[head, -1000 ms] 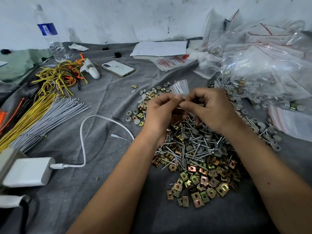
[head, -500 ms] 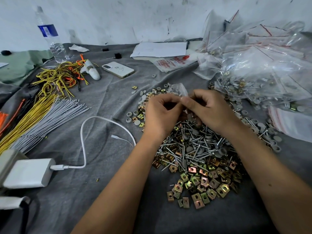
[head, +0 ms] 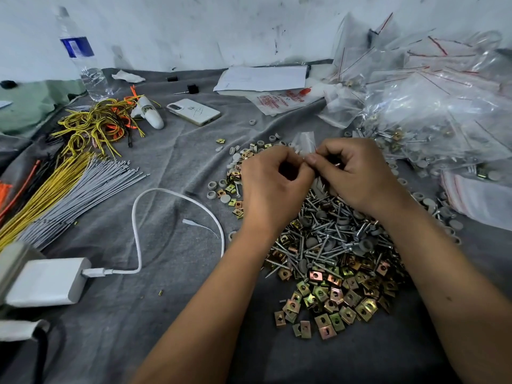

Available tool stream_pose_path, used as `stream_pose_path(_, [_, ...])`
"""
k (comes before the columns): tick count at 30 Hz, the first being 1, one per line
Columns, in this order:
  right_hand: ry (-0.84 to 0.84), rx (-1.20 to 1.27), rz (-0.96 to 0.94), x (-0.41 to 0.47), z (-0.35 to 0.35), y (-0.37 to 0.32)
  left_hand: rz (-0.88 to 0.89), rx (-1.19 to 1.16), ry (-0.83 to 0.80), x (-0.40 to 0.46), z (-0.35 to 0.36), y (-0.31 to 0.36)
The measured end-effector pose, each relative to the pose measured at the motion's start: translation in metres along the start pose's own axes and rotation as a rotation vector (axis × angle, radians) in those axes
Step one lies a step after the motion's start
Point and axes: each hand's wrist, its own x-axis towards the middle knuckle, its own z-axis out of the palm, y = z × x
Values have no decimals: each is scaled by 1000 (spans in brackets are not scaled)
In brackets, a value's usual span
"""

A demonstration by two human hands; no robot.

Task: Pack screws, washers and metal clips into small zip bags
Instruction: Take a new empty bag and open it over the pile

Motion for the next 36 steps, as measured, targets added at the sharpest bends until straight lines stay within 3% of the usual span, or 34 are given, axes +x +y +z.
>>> stream_pose_path(6, [127,-137,-103,2,3,-5,106,83,157,-2,8,5])
stream_pose_path(12, [99,79,-7,2,4,-5,85,18,206,-1,7,7])
stream_pose_path(18, [86,145,70,2,5,0,-65,-101,138,-3,4,14])
stream_pose_path(22, [223,346,151,0,-20,16,-298,-348,261,15,-22,-2])
stream_pose_path(24, [223,387,167,-1,-23,19,-269,-282,197,16,-28,-5])
stream_pose_path(27, [83,366,161,-1,-3,12,-234,-144,49,9,-15,-2])
stream_pose_path(31, [39,225,115,1,9,3,-199,-179,-82,5,-6,-3])
stream_pose_path(36, [43,250,168,-1,6,2,-237,-279,-148,5,-5,-4])
